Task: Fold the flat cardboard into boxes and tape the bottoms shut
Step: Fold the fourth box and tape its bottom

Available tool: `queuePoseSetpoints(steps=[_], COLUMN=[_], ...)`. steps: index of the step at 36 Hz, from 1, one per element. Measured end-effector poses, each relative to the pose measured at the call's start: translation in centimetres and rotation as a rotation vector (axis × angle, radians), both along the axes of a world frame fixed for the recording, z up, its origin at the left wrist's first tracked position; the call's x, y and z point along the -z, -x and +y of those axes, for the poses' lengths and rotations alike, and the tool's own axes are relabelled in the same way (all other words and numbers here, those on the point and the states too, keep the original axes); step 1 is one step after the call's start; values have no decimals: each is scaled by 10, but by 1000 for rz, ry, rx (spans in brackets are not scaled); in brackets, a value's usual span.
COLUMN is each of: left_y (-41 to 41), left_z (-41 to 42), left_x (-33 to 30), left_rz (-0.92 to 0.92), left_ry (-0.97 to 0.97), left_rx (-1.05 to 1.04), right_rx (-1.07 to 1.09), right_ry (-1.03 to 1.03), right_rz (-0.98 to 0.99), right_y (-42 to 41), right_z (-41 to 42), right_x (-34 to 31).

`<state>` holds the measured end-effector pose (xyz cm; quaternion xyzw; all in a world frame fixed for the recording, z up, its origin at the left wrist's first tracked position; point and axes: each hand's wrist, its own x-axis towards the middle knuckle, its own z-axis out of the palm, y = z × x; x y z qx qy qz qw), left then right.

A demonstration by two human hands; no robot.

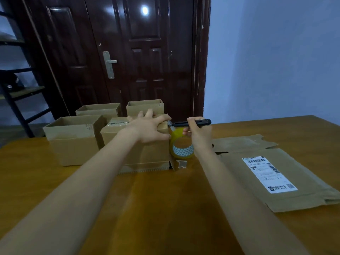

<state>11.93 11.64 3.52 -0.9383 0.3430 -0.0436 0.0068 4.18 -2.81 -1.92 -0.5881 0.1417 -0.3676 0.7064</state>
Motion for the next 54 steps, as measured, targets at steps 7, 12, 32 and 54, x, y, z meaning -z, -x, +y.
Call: queuePoseSetpoints(steps=[7,12,32,54], left_y=[1,2,4,5], left_z=[0,0,1,0], left_x=[0,-1,-2,-1], left_rz=[3,6,4,14], left_ry=[7,16,13,30], left_rx=[1,4,3,1], right_rx=[-19,-33,161,274], right_ry=[-10,-3,589,1000], right_rz=[4,10,218,637], right_y=[0,3,6,-14], right_z=[0,-2,-23,27], right_x=[3,3,-16,4])
